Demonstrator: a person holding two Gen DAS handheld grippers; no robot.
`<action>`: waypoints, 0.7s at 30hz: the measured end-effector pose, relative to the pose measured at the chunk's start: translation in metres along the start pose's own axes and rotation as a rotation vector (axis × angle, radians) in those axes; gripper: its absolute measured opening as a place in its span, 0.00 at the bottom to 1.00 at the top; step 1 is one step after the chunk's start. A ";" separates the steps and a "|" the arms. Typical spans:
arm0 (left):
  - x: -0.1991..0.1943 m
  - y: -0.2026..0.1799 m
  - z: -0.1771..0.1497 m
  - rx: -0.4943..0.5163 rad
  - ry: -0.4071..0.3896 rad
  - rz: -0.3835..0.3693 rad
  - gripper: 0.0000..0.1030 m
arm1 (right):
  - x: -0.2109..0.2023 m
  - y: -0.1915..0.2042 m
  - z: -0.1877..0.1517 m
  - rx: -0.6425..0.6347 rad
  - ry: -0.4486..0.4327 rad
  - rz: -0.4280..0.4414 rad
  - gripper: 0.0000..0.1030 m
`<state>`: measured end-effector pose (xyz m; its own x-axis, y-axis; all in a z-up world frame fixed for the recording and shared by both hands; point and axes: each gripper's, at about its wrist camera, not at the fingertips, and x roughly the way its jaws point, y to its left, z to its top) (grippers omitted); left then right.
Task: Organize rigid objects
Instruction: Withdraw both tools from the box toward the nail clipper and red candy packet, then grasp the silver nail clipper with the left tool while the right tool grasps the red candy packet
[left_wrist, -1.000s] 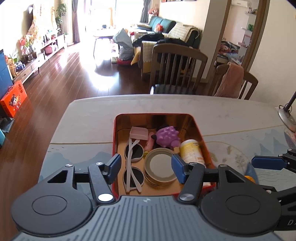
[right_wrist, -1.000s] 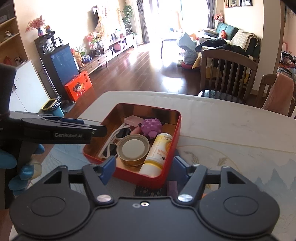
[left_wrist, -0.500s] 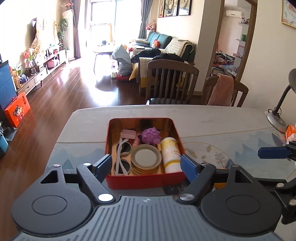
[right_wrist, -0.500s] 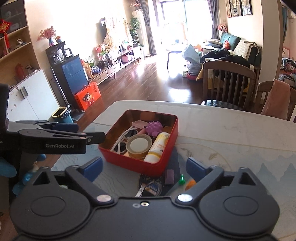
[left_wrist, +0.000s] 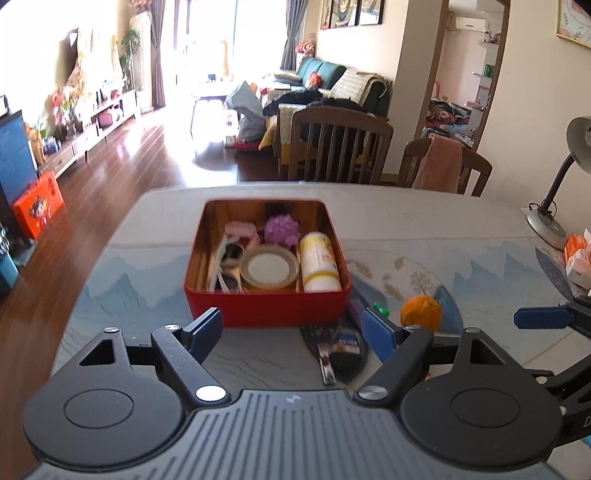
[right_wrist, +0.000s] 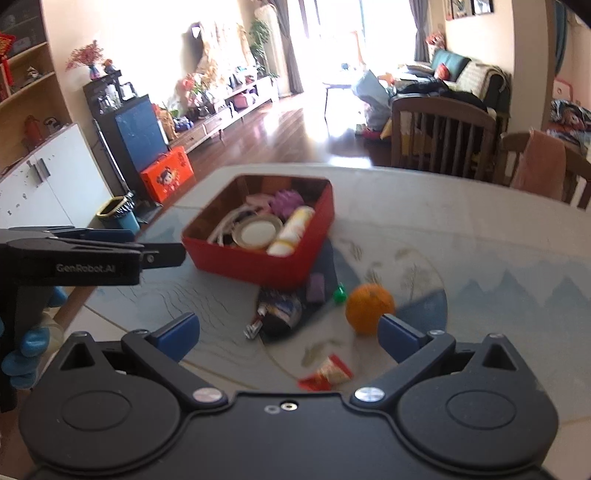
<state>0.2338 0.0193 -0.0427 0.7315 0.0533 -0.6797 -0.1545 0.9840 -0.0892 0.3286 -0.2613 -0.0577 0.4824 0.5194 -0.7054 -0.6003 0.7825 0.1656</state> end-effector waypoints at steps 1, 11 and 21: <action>0.003 -0.001 -0.003 -0.008 0.010 -0.011 0.80 | 0.002 -0.002 -0.003 0.008 0.006 -0.006 1.00; 0.040 -0.014 -0.034 -0.008 0.105 -0.004 0.80 | 0.029 -0.017 -0.030 0.042 0.084 -0.036 1.00; 0.074 -0.020 -0.049 0.034 0.162 0.009 0.80 | 0.054 -0.017 -0.037 0.065 0.126 -0.041 0.94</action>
<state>0.2586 -0.0048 -0.1271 0.6128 0.0366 -0.7894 -0.1360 0.9889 -0.0597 0.3417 -0.2590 -0.1241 0.4193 0.4420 -0.7930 -0.5373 0.8249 0.1757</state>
